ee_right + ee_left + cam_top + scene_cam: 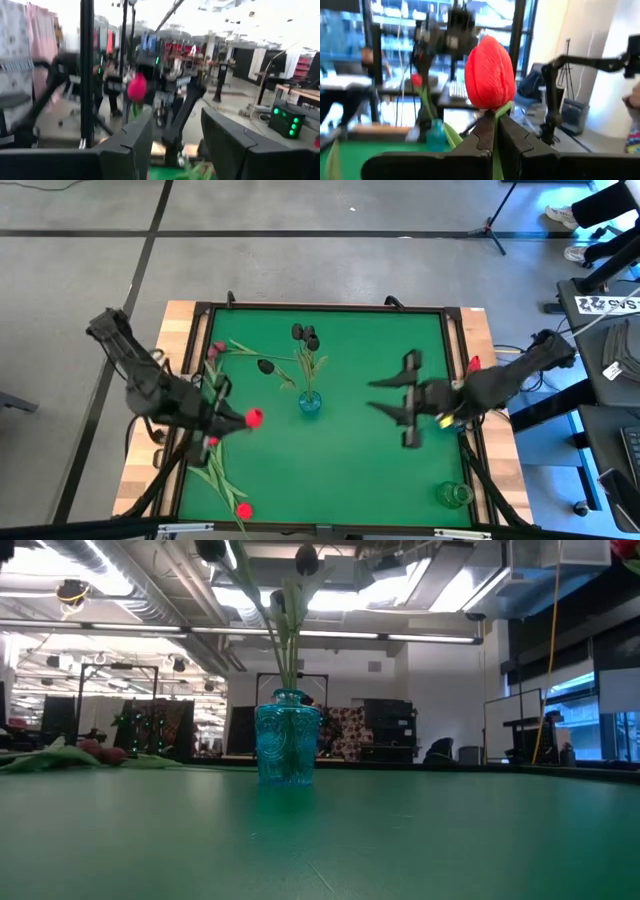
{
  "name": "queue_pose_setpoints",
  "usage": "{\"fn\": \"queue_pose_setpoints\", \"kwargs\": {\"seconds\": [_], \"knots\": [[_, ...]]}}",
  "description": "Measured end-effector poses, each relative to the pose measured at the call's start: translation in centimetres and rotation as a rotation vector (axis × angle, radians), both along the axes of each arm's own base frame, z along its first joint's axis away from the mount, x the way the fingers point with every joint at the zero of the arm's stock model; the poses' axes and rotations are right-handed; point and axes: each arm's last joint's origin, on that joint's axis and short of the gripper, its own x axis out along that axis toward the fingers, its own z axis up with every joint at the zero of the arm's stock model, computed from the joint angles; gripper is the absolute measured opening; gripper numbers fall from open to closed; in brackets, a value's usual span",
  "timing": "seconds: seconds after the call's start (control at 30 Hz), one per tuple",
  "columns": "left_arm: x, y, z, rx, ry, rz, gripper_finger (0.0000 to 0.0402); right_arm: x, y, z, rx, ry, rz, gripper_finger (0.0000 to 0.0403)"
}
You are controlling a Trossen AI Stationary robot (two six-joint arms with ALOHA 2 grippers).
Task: Sort flowers into vase by color
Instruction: Put the red flower into the right blue vase
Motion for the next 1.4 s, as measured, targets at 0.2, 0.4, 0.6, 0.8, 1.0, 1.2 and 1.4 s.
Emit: {"fn": "queue_pose_setpoints", "kwargs": {"seconds": [0.2,0.4,0.6,0.8,1.0,1.2,1.4], "knots": [[0.2,-0.4,2.3,-0.029,-0.155,-0.026,0.0005,2.3,1.6,-1.6,-0.008,0.001,0.062,0.0168],[1.1,-0.6,3.2,-0.039,-0.306,-0.070,0.0005,3.5,2.4,-2.7,-0.032,0.025,0.086,0.0168],[5.3,-0.7,1.4,-0.019,-0.337,0.021,0.0005,3.6,2.5,-2.8,-0.031,0.026,0.103,0.0168],[9.8,1.0,0.2,-0.047,-0.346,0.005,0.0003,3.6,2.5,-2.8,-0.023,0.025,0.102,0.0168],[13.2,1.4,0.3,-0.024,-0.357,-0.042,0.0003,3.9,2.0,-2.8,0.018,0.028,0.082,0.0168],[15.8,0.3,0.1,0.041,-0.357,-0.021,0.0003,4.4,0.9,-2.8,0.018,0.025,0.051,0.0168],[17.2,0.3,0.6,0.054,-0.381,-0.022,0.0003,4.8,0.4,-2.8,0.006,0.022,0.179,0.0168]]}}
